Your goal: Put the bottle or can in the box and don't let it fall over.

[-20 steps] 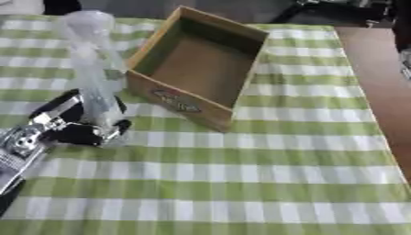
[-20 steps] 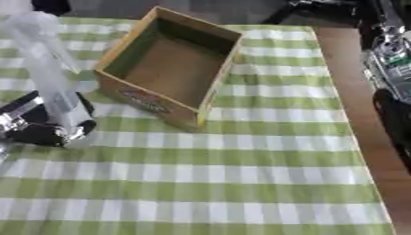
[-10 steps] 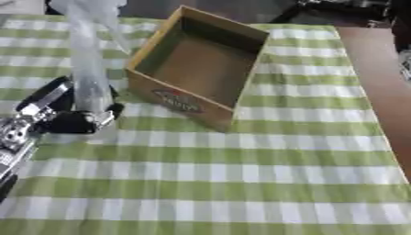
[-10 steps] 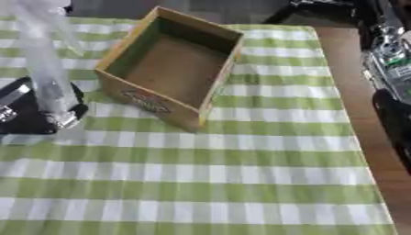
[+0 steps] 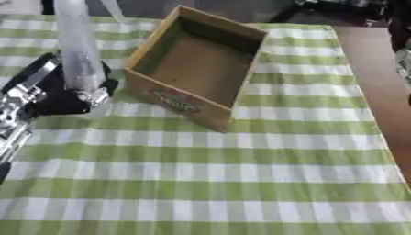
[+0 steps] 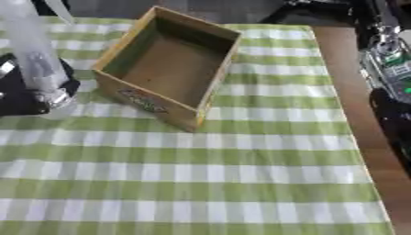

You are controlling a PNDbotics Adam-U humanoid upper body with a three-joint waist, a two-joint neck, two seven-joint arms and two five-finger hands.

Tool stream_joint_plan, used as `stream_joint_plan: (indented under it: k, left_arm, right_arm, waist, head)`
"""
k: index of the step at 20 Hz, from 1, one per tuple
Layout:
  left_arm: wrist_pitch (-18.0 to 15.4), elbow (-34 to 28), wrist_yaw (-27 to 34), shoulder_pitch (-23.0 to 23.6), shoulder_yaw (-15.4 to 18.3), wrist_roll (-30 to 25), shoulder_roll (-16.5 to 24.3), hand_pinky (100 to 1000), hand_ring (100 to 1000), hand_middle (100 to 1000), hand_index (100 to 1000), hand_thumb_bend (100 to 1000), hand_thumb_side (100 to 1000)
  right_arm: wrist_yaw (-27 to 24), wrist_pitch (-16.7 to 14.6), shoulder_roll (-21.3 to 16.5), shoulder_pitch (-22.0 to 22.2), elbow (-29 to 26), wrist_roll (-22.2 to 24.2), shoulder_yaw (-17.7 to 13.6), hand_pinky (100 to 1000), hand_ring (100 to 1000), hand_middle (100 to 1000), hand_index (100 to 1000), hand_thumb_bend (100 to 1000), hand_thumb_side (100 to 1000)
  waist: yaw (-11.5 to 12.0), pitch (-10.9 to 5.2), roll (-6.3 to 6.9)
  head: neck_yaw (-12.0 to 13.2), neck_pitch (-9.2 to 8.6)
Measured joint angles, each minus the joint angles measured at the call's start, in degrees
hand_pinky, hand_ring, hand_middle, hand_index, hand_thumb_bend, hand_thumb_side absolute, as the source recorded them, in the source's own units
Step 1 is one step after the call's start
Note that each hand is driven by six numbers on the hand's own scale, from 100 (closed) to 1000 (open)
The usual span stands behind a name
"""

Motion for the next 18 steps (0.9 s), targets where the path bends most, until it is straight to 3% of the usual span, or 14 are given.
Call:
stream_joint_plan:
  k: [18]
  left_arm:
    - [0.48,2.28,-0.77,-8.55,0.93,1.89,-5.86,830,671,400,393,100,138]
  right_arm:
    - [0.03,-0.13,0.00,-1.20,0.00,0.69,0.09,898,804,843,870,100,810]
  waist:
    - [-1.47,0.00,0.77]
  head:
    - [-0.43,-0.38]
